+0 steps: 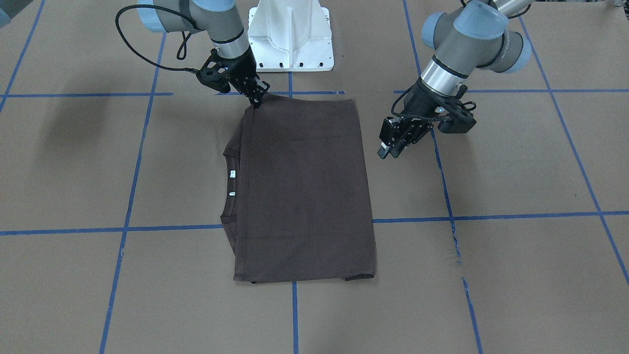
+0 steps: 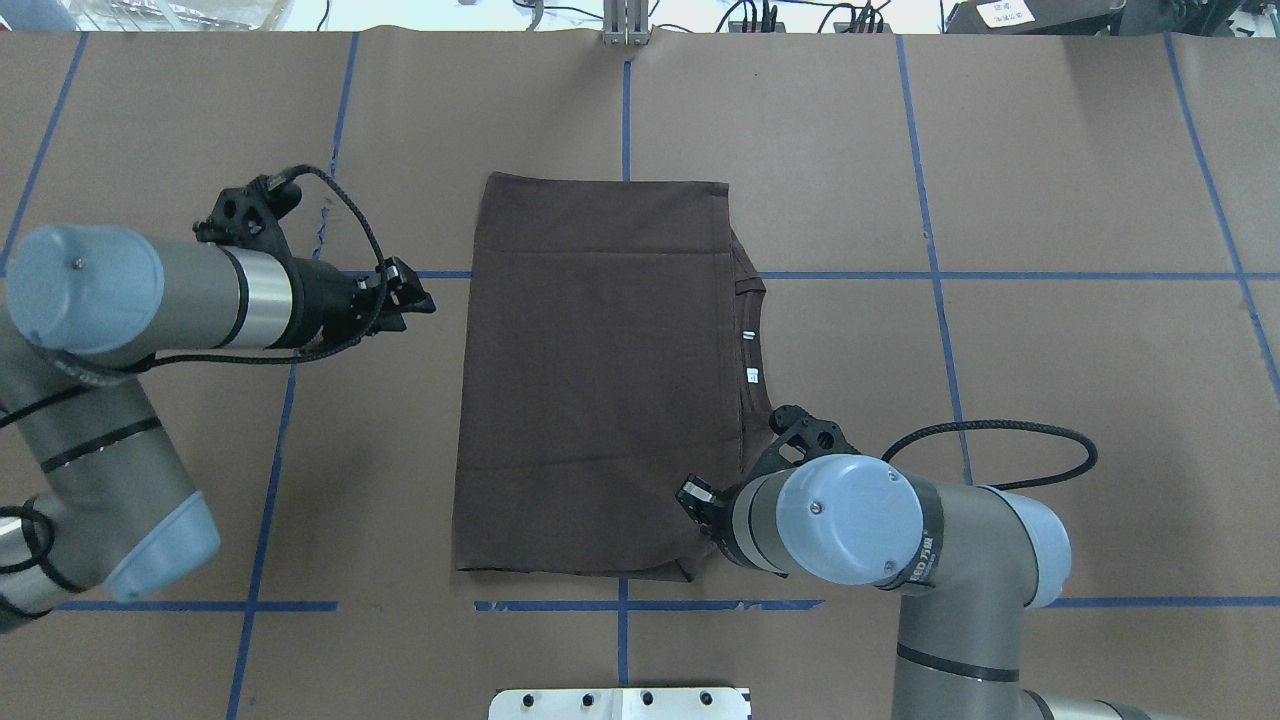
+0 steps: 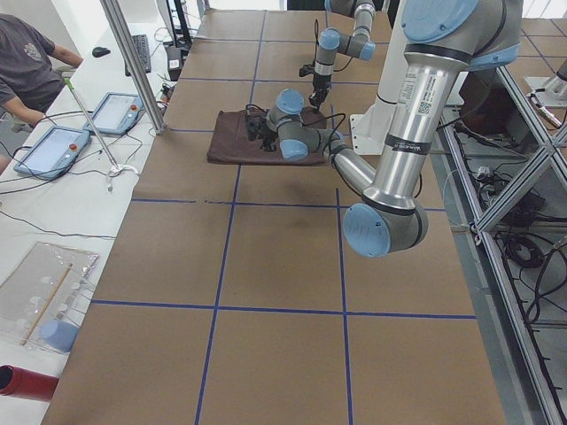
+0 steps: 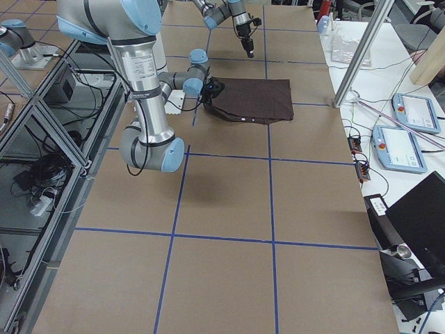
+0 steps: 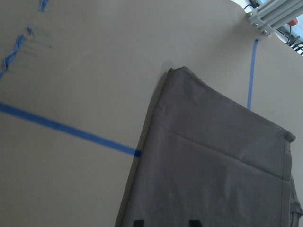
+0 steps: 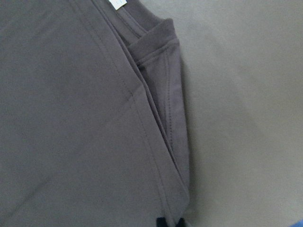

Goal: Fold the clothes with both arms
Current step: 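Lower both grippers to the shirt's corners nearest the robot and grasp them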

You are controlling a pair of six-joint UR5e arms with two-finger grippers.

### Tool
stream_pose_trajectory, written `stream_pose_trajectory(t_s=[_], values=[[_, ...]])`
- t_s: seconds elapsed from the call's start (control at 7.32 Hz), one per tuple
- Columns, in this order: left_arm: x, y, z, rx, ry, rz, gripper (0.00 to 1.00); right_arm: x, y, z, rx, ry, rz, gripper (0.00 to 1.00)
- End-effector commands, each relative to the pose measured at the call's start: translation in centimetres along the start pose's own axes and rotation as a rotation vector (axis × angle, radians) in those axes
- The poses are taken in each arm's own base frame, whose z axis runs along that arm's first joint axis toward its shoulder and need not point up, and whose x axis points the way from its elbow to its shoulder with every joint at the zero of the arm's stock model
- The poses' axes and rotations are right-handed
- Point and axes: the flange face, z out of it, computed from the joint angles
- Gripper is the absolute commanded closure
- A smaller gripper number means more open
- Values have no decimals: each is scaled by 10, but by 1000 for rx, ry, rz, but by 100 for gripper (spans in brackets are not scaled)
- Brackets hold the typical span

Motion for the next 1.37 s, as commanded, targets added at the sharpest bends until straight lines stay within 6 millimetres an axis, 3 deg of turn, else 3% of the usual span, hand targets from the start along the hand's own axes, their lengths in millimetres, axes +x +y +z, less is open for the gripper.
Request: stream_pose_trajectory(t_s=[0.0, 0.27, 0.55, 0.96, 1.09, 1.23], values=[[-26, 110, 10, -58, -20, -115, 53, 14, 5, -13, -18, -4, -2, 100], [-58, 193, 38, -110, -84, -140, 53, 15, 5, -13, -17, -1, -2, 100], [-72, 209, 49, -112, -119, -123, 53, 14, 6, -13, -19, -2, -3, 100], [-73, 215, 50, -121, -124, -121, 59, 15, 5, -13, -18, -2, -4, 100], [-69, 216, 50, -123, -117, -131, 75, 15, 5, -12, -18, 0, -5, 100], [-67, 218, 49, -126, -116, -161, 100, 15, 5, -13, -18, -2, -4, 100]])
